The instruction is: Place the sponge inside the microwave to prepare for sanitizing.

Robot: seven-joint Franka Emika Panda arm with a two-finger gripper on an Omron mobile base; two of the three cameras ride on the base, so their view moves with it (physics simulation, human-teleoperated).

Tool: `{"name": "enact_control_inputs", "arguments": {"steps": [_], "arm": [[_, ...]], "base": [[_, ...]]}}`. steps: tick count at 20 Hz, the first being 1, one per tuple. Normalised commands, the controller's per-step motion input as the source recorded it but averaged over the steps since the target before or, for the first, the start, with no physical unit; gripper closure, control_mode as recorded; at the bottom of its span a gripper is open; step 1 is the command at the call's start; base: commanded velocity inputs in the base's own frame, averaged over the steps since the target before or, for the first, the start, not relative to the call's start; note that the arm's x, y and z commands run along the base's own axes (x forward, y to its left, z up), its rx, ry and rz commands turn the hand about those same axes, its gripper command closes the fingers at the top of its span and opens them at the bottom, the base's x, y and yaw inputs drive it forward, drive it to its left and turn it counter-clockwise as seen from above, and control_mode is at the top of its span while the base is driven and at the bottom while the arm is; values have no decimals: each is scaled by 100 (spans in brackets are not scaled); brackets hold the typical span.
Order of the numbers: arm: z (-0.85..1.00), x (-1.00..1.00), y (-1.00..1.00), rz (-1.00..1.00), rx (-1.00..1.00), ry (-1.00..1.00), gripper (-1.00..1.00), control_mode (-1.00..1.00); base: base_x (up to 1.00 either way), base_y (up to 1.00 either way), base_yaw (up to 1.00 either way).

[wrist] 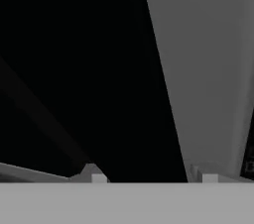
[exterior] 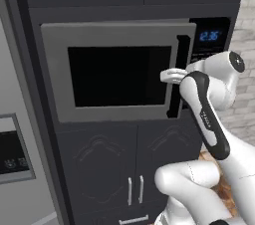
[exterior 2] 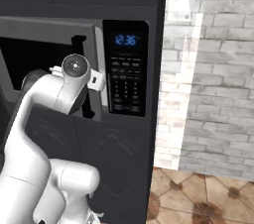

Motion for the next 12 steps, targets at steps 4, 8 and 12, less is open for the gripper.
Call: {"name": "enact_control_inputs", "arguments": {"steps": [4, 8, 12], "arm": [[0, -56, 24, 0, 5, 0, 100, -100], [0, -52, 23, 0, 3, 4, 100, -100], [0, -48, 24, 0, 5, 9, 100, -100]], "base": [[0, 0, 0], [0, 0, 0], [0, 0, 0]]}}
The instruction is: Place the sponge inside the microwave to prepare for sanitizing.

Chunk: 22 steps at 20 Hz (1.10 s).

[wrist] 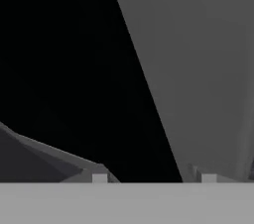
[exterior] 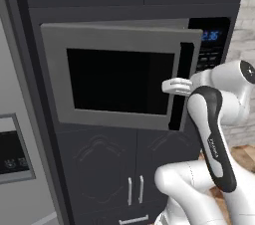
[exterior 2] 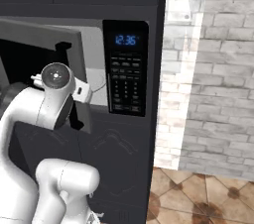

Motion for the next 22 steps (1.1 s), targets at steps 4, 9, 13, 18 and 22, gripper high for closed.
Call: {"name": "enact_control_inputs", "arguments": {"steps": [4, 9, 13, 18, 22], "arm": [[0, -43, 26, 0, 6, 14, 100, -100], [0, -45, 25, 0, 8, 12, 100, -100], [0, -42, 22, 0, 8, 5, 100, -100], [-4, -26, 6, 0, 5, 0, -100, -100], [-2, -21, -22, 0, 0, 0, -100, -100]], "base": [[0, 0, 0], [0, 0, 0], [0, 0, 0], [0, 0, 0], [0, 0, 0]]}}
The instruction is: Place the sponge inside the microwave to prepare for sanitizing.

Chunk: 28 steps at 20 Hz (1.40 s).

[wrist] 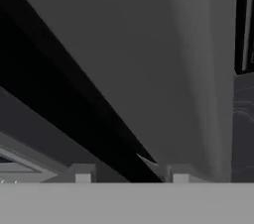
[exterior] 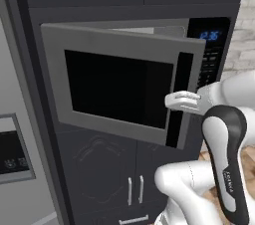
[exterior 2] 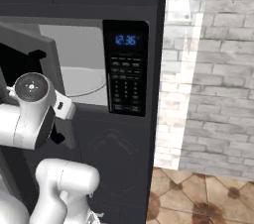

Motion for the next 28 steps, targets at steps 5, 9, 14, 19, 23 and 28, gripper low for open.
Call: {"name": "enact_control_inputs", "arguments": {"steps": [5, 9, 14, 19, 23, 28], "arm": [[0, -50, -20, -7, 3, 3, -100, -100], [0, -40, -22, -5, 11, 5, -100, -100], [4, -14, -42, 0, 17, 8, -100, -100], [6, 0, -44, 0, 11, 3, -100, -100], [3, 0, -37, 0, 19, 0, -100, -100], [0, 6, -25, 0, 19, 3, -100, -100]], "base": [[0, 0, 0], [0, 0, 0], [0, 0, 0], [0, 0, 0], [0, 0, 0], [0, 0, 0]]}}
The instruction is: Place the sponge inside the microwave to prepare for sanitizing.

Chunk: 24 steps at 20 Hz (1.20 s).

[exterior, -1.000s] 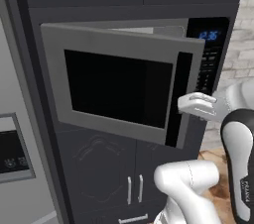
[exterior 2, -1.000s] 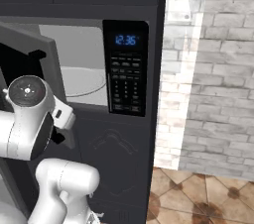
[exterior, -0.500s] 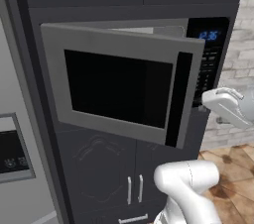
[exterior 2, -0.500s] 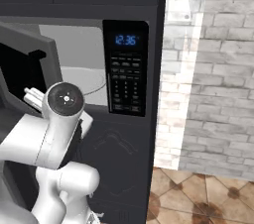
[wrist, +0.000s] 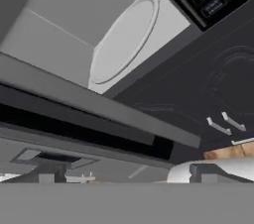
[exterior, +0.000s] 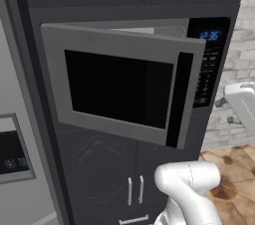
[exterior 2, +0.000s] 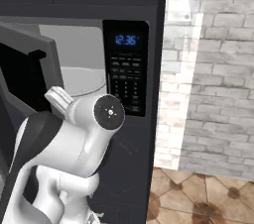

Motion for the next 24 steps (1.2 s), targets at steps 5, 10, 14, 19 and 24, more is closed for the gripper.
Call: {"name": "enact_control_inputs", "arguments": {"steps": [5, 10, 14, 19, 24], "arm": [[1, 27, -15, 1, 9, 3, -100, -100], [0, 49, -1, 1, 8, 9, -100, -100], [0, 57, 0, 2, 10, 7, -100, -100], [1, 49, 0, 6, 16, 8, -100, -100], [0, 31, 11, 8, 13, 5, -100, -100]], "base": [[0, 0, 0], [0, 0, 0], [0, 0, 0], [0, 0, 0], [0, 0, 0]]}}
